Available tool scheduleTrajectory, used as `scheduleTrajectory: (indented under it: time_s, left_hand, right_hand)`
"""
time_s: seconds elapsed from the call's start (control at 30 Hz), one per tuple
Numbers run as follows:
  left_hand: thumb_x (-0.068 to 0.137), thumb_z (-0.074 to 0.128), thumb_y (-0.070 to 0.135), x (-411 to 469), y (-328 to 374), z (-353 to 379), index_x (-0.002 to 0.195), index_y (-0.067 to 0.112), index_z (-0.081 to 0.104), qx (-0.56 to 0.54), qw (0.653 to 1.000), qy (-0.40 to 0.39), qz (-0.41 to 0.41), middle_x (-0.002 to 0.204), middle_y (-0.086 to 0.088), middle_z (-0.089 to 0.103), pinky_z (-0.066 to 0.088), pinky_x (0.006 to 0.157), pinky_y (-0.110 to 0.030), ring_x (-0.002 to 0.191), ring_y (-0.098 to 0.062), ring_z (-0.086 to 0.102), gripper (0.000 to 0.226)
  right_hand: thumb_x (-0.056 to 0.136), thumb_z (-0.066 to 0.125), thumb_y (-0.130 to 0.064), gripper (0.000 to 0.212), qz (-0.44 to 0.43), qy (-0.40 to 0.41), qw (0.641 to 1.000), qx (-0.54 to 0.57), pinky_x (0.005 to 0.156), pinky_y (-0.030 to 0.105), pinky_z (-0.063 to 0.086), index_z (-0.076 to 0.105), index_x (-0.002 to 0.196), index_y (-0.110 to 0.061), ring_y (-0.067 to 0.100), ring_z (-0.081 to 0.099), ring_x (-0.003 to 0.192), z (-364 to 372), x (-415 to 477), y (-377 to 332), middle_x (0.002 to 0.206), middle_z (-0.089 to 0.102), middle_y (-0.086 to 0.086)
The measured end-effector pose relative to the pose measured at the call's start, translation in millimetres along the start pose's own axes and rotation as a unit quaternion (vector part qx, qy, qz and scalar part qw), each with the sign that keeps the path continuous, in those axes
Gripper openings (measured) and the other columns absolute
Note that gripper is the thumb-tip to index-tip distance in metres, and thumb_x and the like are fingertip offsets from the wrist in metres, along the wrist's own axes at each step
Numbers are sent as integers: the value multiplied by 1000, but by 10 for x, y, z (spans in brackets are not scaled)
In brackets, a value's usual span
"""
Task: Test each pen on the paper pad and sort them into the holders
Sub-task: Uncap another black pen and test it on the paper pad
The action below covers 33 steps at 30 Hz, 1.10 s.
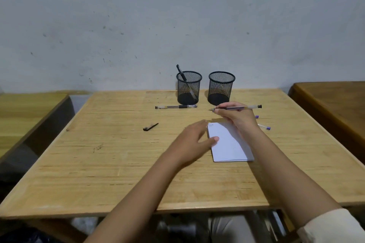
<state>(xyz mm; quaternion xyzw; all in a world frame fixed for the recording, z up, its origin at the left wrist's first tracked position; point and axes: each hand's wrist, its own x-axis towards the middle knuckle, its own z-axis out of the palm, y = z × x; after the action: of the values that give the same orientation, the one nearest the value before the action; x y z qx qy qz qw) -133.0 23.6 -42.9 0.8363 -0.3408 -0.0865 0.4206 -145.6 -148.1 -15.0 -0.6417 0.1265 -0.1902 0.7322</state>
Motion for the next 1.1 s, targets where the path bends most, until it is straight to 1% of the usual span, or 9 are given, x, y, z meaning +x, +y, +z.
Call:
scheduleTrajectory:
  time_s: [0.07, 0.13, 0.23, 0.33, 0.43, 0.57, 0.67, 0.83, 1.1]
  left_hand:
    - [84, 53, 58, 37, 6, 72, 138, 28, 41, 81, 997, -4, 10, 146, 8, 42, 36, 108, -36, 134, -12, 37, 62]
    - [85, 48, 62, 53, -45, 132, 145, 24, 32, 148, 989, -7, -6, 154, 6, 29, 25, 114, -34, 142, -12, 24, 73]
    - [88, 40, 63, 42, -87, 171, 148, 21, 22, 217, 976, -32, -3, 158, 3, 17, 9, 119, -35, 146, -13, 12, 75]
    - [91, 29, 63, 56, -95, 188, 150, 22, 12, 255, 965, -60, -13, 160, 5, 5, 0, 118, -34, 147, -10, 1, 74]
    - [91, 25, 65, 52, -106, 201, 151, 25, 5, 273, 959, -73, -24, 159, 7, -3, -5, 118, -34, 146, -8, -6, 74]
    - [90, 22, 67, 58, -115, 211, 150, 28, 2, 278, 956, -80, -41, 159, 9, -7, -7, 119, -38, 145, -9, -12, 75]
    - [88, 20, 69, 52, -116, 225, 149, 30, 0, 290, 952, -82, -47, 159, 9, -9, -7, 119, -40, 145, -12, -14, 75]
    - [88, 19, 68, 61, -102, 217, 149, 30, -1, 291, 952, -83, -52, 159, 8, -9, -6, 119, -40, 146, -13, -14, 75]
    - [89, 19, 68, 67, -97, 212, 149, 31, -1, 296, 950, -82, -50, 159, 8, -7, -5, 120, -41, 146, -14, -12, 74]
  right_hand:
    - [71, 72, 5, 11, 10, 3, 1000, 19, 78, 25, 57, 67, 74, -4, 21, 69, 73, 12, 2, 12, 73, 70, 12]
    - [75, 69, 5, 9, 17, 5, 1000, 24, 68, 20, 57, 64, 72, -2, 17, 68, 64, 27, 18, 13, 69, 68, 11]
    - [77, 68, 3, 11, 36, 3, 999, -9, 53, 15, 50, 62, 73, -5, 11, 60, 54, 55, 60, 46, 66, 65, 10]
    - [74, 70, 5, 17, 47, 4, 999, -16, 50, 16, 48, 58, 72, -6, 8, 59, 47, 79, 93, 111, 59, 65, 8]
    - [74, 67, 9, 20, 48, 30, 998, -3, 51, 17, 50, 54, 72, -6, 10, 61, 50, 98, 65, 174, 73, 64, 20]
    - [76, 61, 14, 28, 32, 21, 999, 12, 43, 20, 44, 44, 65, -6, 12, 48, 38, 70, 54, 226, 56, 48, 13]
    - [73, 60, 12, 34, 34, 36, 998, -47, 37, 18, 38, 38, 59, -10, 10, 44, 38, 71, 86, 255, 56, 41, 11]
    - [63, 62, 4, 30, 4, 58, 986, -154, 55, 27, 36, 37, 58, -10, 20, 37, 58, 122, 136, 284, 62, 34, 12]
    - [64, 63, 4, 37, -12, 35, 982, -187, 52, 25, 33, 32, 54, -14, 16, 33, 55, 138, 143, 301, 57, 30, 7]
